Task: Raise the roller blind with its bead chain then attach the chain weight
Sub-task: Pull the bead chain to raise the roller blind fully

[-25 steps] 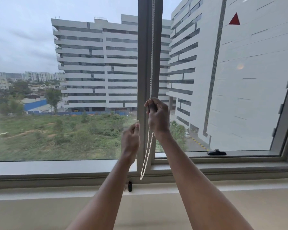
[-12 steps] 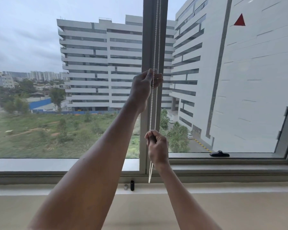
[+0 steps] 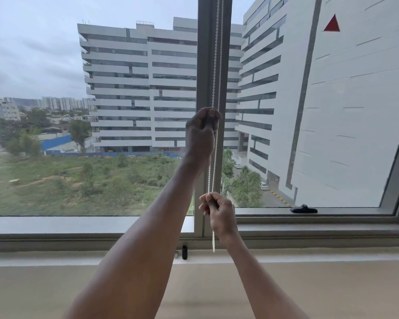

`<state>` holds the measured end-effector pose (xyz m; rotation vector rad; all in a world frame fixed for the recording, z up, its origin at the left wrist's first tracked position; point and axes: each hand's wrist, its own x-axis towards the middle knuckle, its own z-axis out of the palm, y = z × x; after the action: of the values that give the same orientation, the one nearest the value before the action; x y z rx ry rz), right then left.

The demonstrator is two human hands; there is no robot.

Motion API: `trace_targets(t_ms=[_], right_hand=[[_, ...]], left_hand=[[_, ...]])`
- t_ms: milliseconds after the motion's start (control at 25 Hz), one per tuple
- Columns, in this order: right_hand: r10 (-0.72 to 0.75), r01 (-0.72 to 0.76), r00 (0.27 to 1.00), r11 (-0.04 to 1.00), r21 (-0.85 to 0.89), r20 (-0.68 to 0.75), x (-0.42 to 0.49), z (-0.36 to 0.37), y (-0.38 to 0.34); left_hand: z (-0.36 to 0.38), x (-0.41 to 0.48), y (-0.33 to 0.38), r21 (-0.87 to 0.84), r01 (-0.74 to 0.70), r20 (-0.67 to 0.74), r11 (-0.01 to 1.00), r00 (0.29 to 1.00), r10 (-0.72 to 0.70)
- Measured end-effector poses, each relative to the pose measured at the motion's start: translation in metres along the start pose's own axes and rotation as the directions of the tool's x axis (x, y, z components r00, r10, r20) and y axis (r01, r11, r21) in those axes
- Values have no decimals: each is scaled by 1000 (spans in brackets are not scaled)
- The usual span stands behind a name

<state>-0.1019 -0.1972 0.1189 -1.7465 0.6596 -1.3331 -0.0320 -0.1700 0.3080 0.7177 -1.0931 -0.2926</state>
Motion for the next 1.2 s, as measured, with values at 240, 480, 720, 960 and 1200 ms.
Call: trace_targets(t_ms=[240, 480, 720, 960, 1200], right_hand=[[-9, 3, 999, 992, -126, -43, 17, -24, -13], [-209, 202, 969, 977, -64, -134, 66, -29, -93], [-252, 268, 960, 954, 133, -124, 106, -18, -162], [-252, 268, 961, 949, 163, -113, 122, -20, -195], [-291, 316, 943, 936, 156, -163, 110, -20, -201]], left_hand=[[-19, -16, -24, 41, 7, -33, 999, 999, -6], [-29, -42, -43, -5, 48, -11, 999, 999, -48], [-26, -73, -66, -25, 169, -27, 985, 985, -169], [-31, -91, -71, -8, 160, -10, 987, 987, -161], [-31, -90, -65, 49, 182, 43, 982, 982, -184]])
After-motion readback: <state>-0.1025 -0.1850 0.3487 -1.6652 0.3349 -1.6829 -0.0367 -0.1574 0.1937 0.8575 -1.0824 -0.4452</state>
